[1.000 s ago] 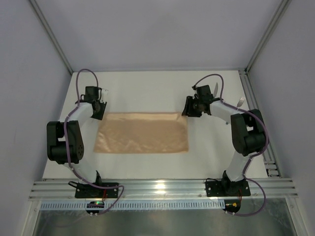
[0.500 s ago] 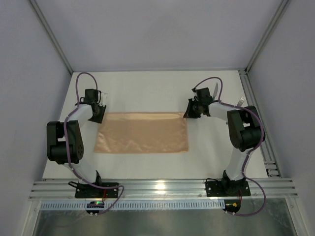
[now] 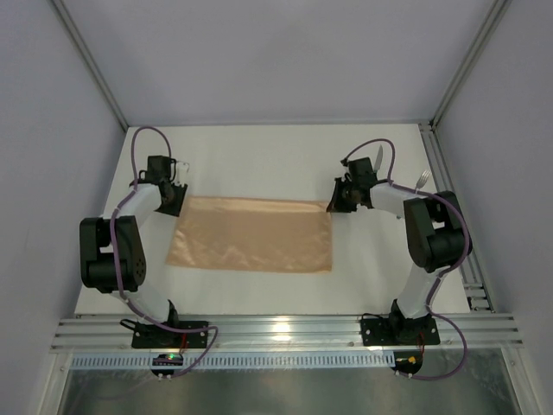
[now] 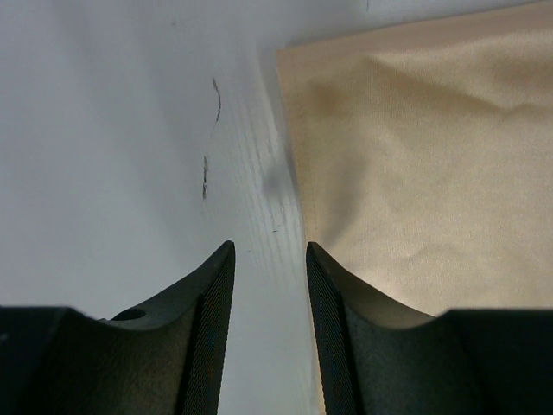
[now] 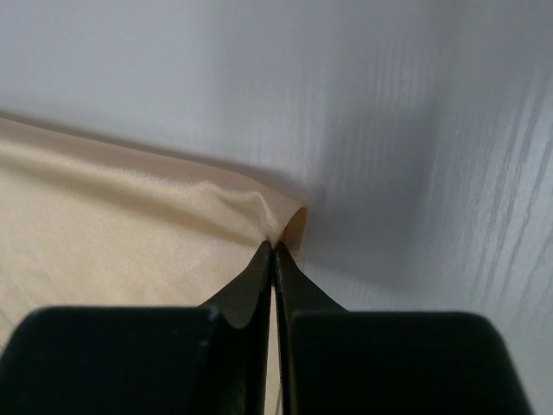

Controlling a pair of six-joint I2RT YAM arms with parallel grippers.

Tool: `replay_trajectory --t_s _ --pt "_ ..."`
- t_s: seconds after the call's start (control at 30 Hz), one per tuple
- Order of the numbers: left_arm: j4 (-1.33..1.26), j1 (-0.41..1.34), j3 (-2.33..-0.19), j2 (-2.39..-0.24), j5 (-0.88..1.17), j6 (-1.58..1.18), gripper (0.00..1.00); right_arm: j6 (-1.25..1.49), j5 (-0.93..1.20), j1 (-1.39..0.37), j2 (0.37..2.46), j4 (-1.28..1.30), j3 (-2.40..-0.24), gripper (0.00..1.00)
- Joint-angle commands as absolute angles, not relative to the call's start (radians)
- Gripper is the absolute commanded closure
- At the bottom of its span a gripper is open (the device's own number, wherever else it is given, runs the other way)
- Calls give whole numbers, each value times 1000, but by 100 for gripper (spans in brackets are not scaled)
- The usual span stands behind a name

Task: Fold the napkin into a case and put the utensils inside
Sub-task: Move the rectangle-folded napkin to the center of the board.

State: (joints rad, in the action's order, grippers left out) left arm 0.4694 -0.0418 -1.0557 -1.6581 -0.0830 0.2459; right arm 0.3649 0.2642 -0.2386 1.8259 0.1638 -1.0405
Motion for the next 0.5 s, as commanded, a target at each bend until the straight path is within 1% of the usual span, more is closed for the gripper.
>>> replay_trajectory --t_s 0.0,0.2,0.27,0.3,0.33,0.37,0.4,0.43,0.47 --pt "483 -48 -1046 -1618 -40 242 59 334 226 -235 1732 222 -1000 96" --pt "564 -17 -1072 -1573 37 238 59 322 227 -233 1712 255 -982 96" --pt "586 79 -1075 -1496 38 264 59 318 227 -233 1717 261 -989 96" --pt "612 124 -1080 -1464 41 270 59 314 226 -235 1718 268 -992 94" --pt "627 223 -1088 -1406 55 278 58 310 224 -233 1720 275 -1002 92" --pt "641 277 -1109 -1379 57 290 56 307 222 -232 1721 287 -1008 88" --pt "658 337 -1121 -1359 52 298 51 302 219 -233 1723 293 -1021 85" --pt "658 457 -1133 -1335 46 305 49 296 216 -233 1726 302 -1029 82" --pt "655 516 -1153 -1332 40 322 47 287 212 -233 1727 319 -1035 80"
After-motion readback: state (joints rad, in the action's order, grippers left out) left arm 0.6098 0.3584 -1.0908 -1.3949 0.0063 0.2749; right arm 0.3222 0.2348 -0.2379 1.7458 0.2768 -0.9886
